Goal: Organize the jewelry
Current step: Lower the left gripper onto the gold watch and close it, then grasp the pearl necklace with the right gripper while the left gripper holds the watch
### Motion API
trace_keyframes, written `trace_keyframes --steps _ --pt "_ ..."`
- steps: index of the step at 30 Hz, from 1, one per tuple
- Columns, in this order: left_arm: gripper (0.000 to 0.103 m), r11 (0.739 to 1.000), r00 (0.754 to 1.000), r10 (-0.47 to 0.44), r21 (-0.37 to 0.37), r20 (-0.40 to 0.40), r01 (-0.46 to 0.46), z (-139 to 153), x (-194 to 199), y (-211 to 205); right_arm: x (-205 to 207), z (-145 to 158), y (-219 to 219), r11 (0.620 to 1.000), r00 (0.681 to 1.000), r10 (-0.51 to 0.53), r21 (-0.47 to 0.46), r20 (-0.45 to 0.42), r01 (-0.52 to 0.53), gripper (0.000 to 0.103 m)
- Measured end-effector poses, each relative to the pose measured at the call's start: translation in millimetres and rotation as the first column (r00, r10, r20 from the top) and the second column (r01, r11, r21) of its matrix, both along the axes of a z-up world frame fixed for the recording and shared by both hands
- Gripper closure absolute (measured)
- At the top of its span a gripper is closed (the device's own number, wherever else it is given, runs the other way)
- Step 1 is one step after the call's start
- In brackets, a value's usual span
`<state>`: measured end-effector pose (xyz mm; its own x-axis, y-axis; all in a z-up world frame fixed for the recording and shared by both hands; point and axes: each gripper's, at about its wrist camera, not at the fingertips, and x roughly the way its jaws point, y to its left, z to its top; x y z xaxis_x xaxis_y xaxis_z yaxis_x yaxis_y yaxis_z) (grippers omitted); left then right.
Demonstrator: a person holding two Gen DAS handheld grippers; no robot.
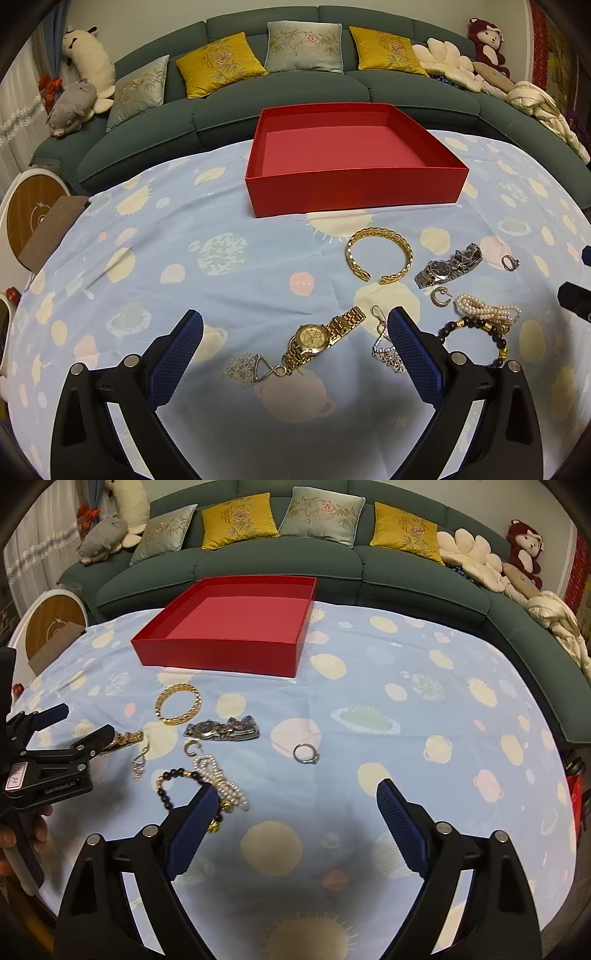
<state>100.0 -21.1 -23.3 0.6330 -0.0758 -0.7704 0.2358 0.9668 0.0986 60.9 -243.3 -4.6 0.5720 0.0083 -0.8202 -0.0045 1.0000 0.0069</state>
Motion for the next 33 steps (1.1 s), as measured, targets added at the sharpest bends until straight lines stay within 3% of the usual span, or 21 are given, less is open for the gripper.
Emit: trace_keyframes --steps 3,8,13,17,22,27,33 --pt "0.006 1.000 0.999 -0.003 -0.014 -0.034 0.002 -7.4 6.4 -2.0 9.1 -6.7 -7.2 0.999 1.000 -0.029 0.028 0.005 0.029 0.024" --pt "0.021 0.999 0.996 -0.018 -0.048 -0.086 0.014 -19.0 12.5 -6.6 18.8 -12.4 -9.6 0.989 0.998 -0.069 0.134 -0.014 0.070 0.023" --pt "0.040 0.997 0.991 -0.058 -0.052 -0.120 0.052 -29.8 10.7 -14.6 15.0 -8.7 6.4 0.999 1.000 -0.013 0.049 0.020 0.012 0.023" --pt "0.050 0.995 0.990 -0.078 -0.066 -0.114 0.071 -29.5 8.1 -16.6 12.8 -12.6 7.8 0.999 1.000 0.004 0.040 0.009 -0.004 0.023" --pt "0.082 0.989 0.985 -0.123 -0.101 -0.121 0.111 -28.0 2.5 -21.8 9.5 -15.3 4.1 0.999 1.000 -0.001 0.043 0.001 0.001 0.023" --pt "0.083 0.986 0.983 -0.141 -0.104 -0.121 0.129 -27.5 -3.7 -27.1 7.6 -13.8 4.2 0.999 1.000 0.001 0.043 0.008 -0.001 0.023" --pt "0.083 0.981 0.987 -0.123 -0.165 -0.101 0.105 -10.7 -9.7 -16.8 6.0 -11.5 8.6 0.999 1.000 0.017 0.042 0.014 -0.018 0.023"
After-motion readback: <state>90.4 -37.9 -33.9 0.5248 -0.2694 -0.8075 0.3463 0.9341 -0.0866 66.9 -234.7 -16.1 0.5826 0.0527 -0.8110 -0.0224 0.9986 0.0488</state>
